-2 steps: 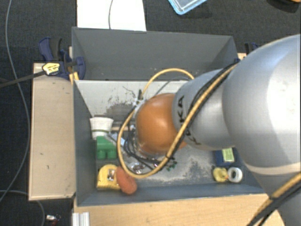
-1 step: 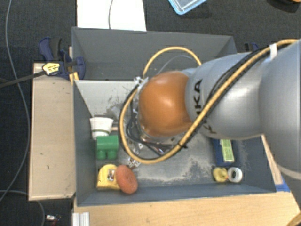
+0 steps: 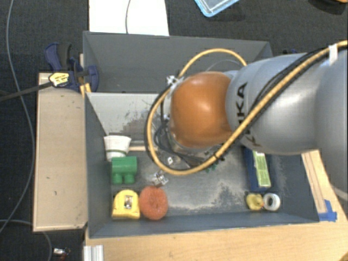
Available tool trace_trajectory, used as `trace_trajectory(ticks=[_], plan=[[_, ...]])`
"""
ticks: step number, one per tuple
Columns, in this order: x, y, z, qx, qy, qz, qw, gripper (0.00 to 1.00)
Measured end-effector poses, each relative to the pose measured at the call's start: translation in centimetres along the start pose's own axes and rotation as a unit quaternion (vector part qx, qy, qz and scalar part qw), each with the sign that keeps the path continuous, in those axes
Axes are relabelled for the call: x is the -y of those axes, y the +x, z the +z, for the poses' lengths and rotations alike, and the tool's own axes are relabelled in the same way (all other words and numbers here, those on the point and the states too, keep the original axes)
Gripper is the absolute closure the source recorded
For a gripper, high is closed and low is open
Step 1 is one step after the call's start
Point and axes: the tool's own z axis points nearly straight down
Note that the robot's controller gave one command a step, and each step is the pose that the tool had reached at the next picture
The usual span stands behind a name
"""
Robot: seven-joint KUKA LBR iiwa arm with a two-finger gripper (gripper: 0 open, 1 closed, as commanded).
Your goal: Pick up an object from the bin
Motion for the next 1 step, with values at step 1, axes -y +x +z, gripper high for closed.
trace_trajectory(ticks=[1], plan=[[0.14,0.95,-2.99,-0.0014,-0.001,0.070,0.9975,0.00]])
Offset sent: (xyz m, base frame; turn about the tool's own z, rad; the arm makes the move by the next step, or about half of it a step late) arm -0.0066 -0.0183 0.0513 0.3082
